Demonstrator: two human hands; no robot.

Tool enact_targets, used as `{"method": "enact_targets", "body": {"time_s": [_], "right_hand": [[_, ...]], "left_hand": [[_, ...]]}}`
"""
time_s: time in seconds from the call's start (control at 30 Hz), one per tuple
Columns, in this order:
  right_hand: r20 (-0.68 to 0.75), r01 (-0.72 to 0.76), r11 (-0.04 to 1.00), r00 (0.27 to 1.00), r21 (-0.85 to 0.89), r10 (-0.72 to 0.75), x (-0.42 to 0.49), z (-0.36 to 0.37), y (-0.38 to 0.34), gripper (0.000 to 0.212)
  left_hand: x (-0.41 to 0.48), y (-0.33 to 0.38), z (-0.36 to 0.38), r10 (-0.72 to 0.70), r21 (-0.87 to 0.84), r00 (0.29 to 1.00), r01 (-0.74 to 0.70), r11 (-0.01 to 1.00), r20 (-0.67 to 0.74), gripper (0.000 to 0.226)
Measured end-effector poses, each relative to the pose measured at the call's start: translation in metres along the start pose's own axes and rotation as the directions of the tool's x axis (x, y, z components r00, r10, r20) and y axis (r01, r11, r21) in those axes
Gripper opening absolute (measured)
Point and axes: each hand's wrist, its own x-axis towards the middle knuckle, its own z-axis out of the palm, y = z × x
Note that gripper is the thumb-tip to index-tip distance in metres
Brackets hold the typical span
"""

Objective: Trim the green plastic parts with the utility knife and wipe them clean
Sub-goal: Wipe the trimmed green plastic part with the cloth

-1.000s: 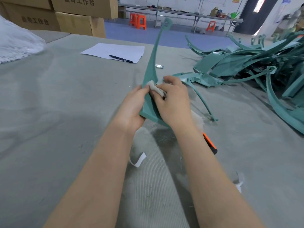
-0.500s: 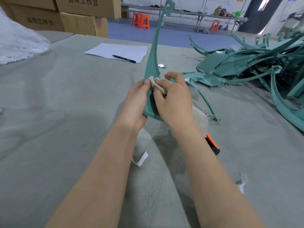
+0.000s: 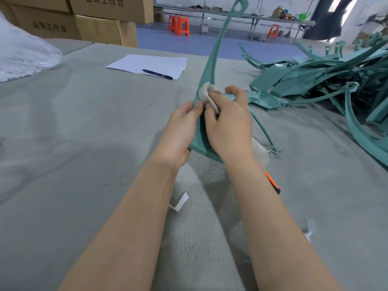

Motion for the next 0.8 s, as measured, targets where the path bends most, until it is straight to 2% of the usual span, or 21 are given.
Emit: {"method": "enact_targets", "body": {"time_s": [0.2,0.3,0.33,0.4,0.43,0.47,0.53,0.57,0.67,0.73,0.8], "right_hand": [[0.086,0.042,0.999,0.995,-0.001,-0.042,-0.001,-0.002,-0.003,0.026],[0.116,-0.013,0.998,0.993,0.054,0.006,0.004,-0.015,0.002,0.042],[0.098,-0.024,0.996,0.995,0.082,0.015,0.006,-0.020,0.003,0.044],[-0.001,-0.022,0.987,1.000,0.159,0.022,0.007,-0.024,0.005,0.031],[-0.055,-0.014,0.979,0.998,0.201,0.025,0.006,-0.024,0.005,0.020],[-0.098,0.006,0.973,0.995,0.229,0.017,0.005,-0.023,0.003,0.019],[-0.119,0.062,0.974,0.992,0.216,-0.037,0.003,-0.018,-0.001,0.028],[-0.102,0.077,0.985,0.993,0.151,-0.062,0.003,-0.015,-0.002,0.033],[-0.038,-0.010,0.999,0.999,-0.034,0.009,0.007,-0.009,0.005,0.036],[-0.094,-0.054,0.998,0.994,-0.012,0.053,0.010,-0.010,0.011,0.020],[-0.150,-0.097,0.995,0.984,-0.009,0.095,0.012,-0.011,0.015,0.019]], "left_hand": [[0.003,0.006,-0.010,0.032,-0.056,0.992,-0.039,0.998,-0.124,0.027],[0.003,0.006,-0.009,0.042,-0.067,0.990,-0.051,0.996,-0.135,0.028],[0.003,0.006,-0.008,0.046,-0.067,0.990,-0.055,0.996,-0.132,0.028],[0.003,0.006,-0.007,0.047,-0.058,0.992,-0.055,0.997,-0.120,0.028],[0.002,0.006,-0.007,0.047,-0.051,0.993,-0.053,0.997,-0.113,0.028],[0.002,0.006,-0.006,0.047,-0.045,0.994,-0.052,0.998,-0.101,0.028],[0.000,0.005,-0.005,0.048,-0.023,0.997,-0.049,0.999,-0.060,0.028],[-0.001,0.005,-0.004,0.045,-0.001,0.999,-0.045,0.999,-0.028,0.028],[-0.003,0.005,-0.001,0.037,0.095,0.996,-0.045,0.994,0.085,0.027],[-0.005,0.004,0.003,0.040,0.130,0.989,-0.059,0.990,0.142,0.025],[-0.006,0.002,0.007,0.047,0.157,0.983,-0.075,0.985,0.177,0.025]]}}
